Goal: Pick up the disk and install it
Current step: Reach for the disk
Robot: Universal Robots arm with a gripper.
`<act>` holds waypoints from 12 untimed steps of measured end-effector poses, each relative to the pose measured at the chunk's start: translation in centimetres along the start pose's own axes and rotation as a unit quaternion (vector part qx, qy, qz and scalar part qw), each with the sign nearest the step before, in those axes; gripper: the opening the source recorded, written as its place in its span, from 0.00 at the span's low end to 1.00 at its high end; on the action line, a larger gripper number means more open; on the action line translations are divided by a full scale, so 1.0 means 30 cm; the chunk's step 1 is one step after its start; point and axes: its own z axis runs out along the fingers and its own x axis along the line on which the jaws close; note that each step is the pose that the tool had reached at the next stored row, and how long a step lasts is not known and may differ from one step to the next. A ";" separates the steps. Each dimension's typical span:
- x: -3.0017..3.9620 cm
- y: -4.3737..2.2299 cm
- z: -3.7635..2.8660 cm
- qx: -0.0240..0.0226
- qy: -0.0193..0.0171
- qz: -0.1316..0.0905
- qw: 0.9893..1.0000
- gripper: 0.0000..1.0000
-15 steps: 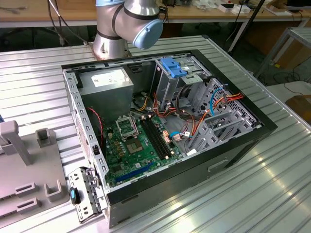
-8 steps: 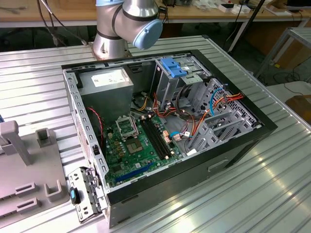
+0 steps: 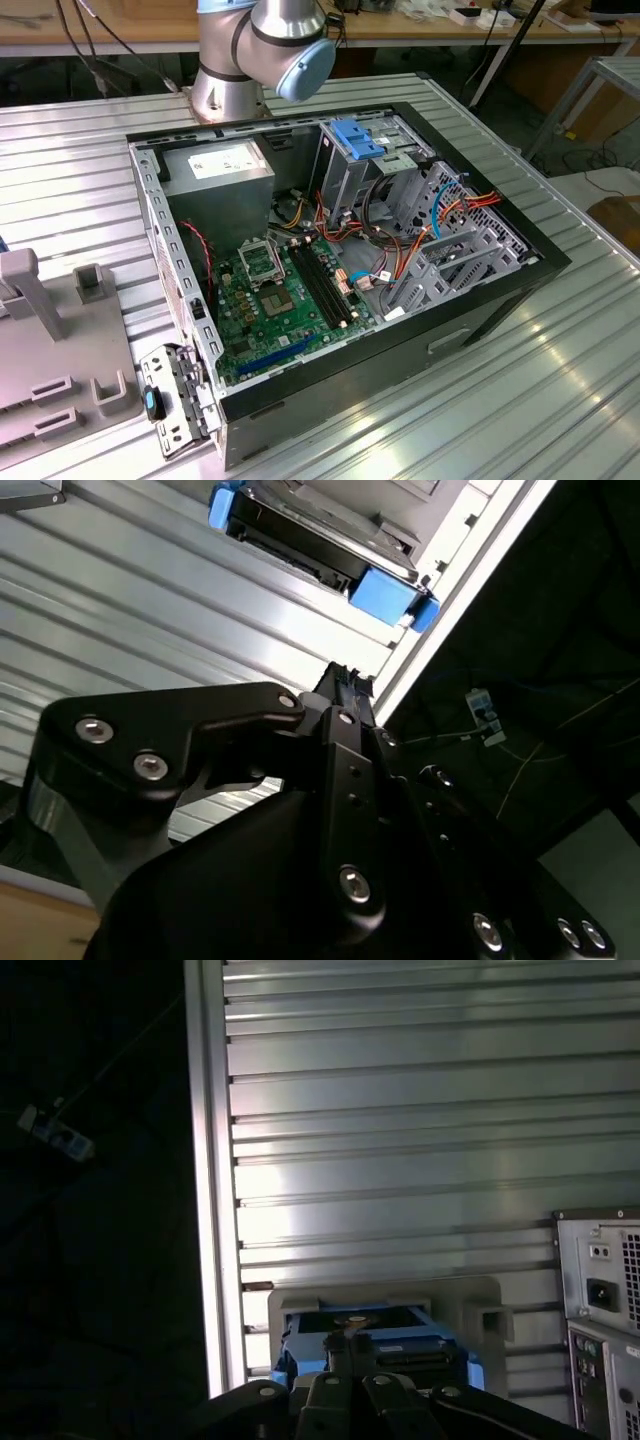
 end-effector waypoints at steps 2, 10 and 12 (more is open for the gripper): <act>0.010 -0.035 -0.001 0.000 0.000 0.000 1.000 0.11; 0.022 -0.118 -0.004 0.000 0.000 0.000 1.000 0.11; 0.022 -0.118 -0.004 0.000 0.000 0.000 1.000 0.11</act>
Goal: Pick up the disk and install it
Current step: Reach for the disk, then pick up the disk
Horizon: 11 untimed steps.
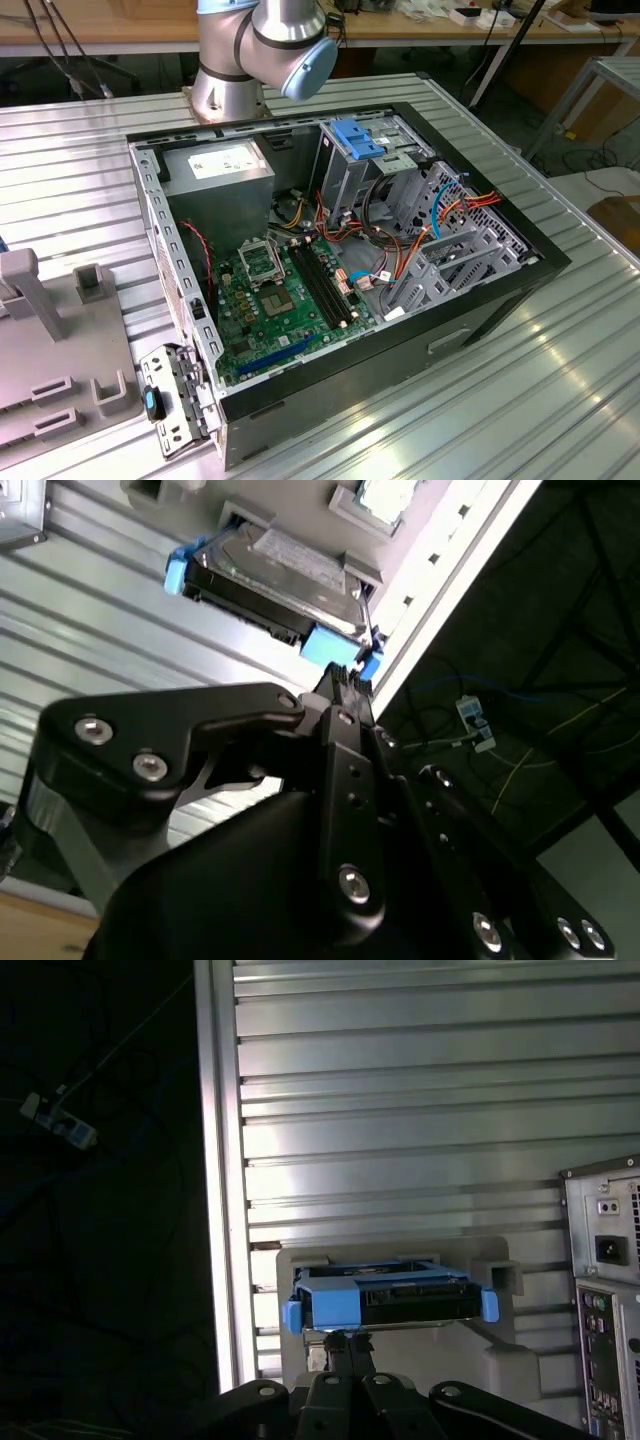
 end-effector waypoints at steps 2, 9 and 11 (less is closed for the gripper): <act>0.000 0.000 0.000 0.000 0.000 0.000 1.000 0.11; 0.000 -0.001 0.000 0.000 0.000 0.000 1.000 0.11; 0.000 -0.001 0.000 0.000 0.000 -0.003 1.000 0.11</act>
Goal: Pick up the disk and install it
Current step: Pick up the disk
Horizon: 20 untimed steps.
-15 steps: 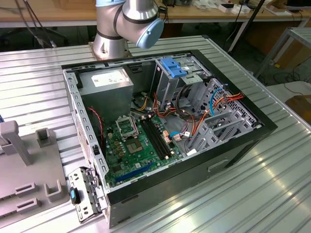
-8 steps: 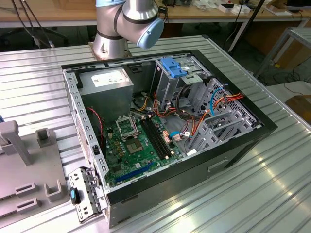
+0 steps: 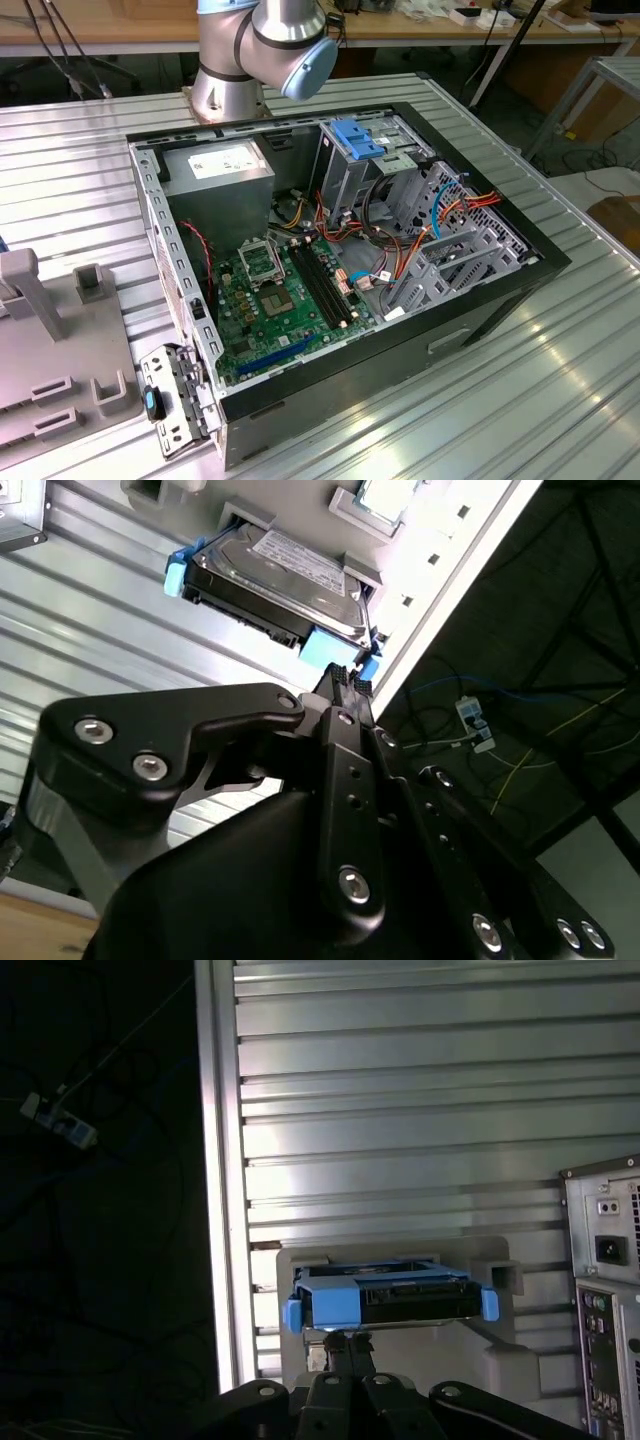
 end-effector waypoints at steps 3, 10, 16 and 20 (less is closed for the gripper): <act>0.000 0.000 0.000 -0.001 0.001 -0.028 1.000 0.11; 0.001 0.000 0.000 -0.003 0.005 -0.107 0.994 0.11; 0.002 0.000 0.000 -0.004 0.008 -0.180 0.984 0.11; 0.003 0.000 0.000 -0.005 0.010 -0.226 0.974 0.11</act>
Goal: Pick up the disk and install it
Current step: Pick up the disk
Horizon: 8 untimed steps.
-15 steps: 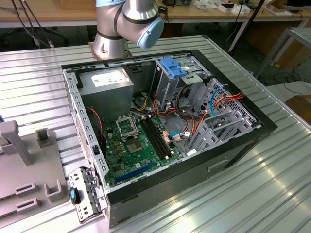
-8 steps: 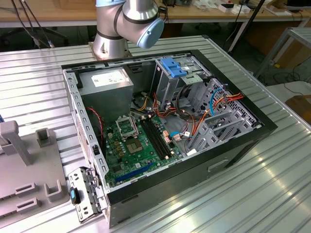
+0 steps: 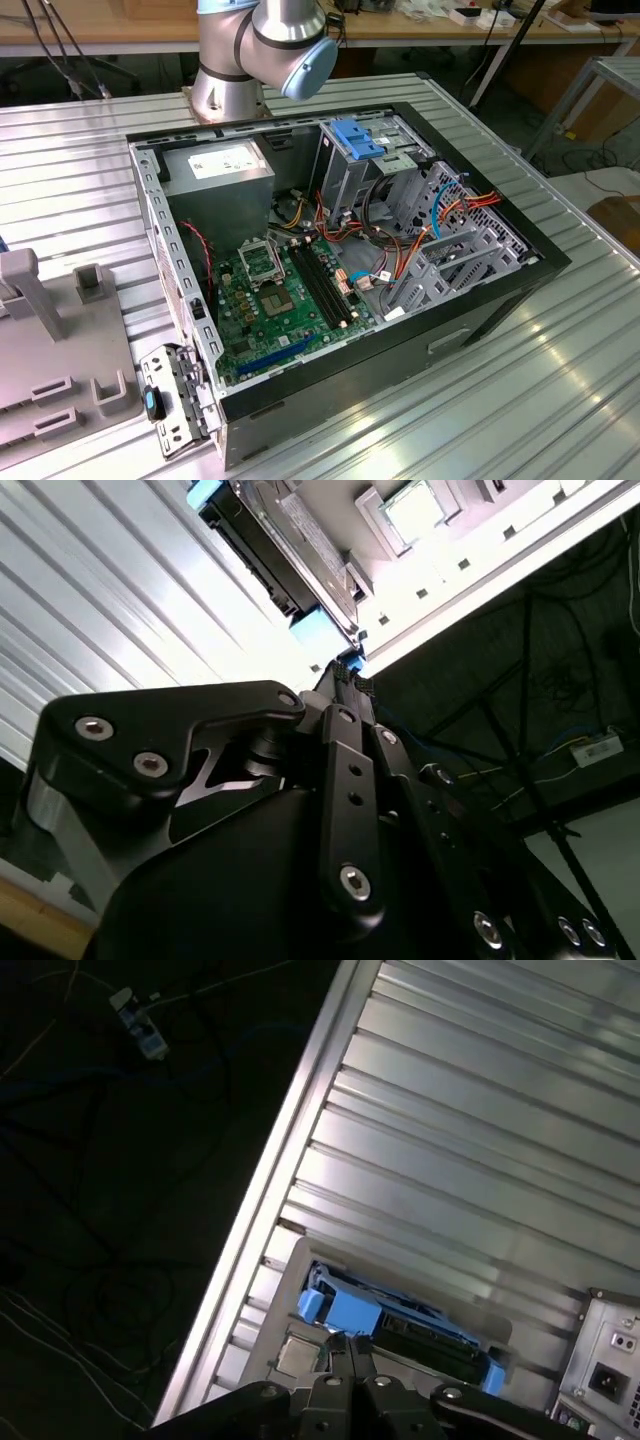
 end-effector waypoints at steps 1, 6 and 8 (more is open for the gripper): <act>0.000 0.000 0.000 0.000 0.000 -0.006 1.000 0.11; 0.003 0.000 0.000 -0.001 0.002 -0.039 0.999 0.11; 0.004 0.001 0.000 -0.001 0.003 -0.057 0.998 0.11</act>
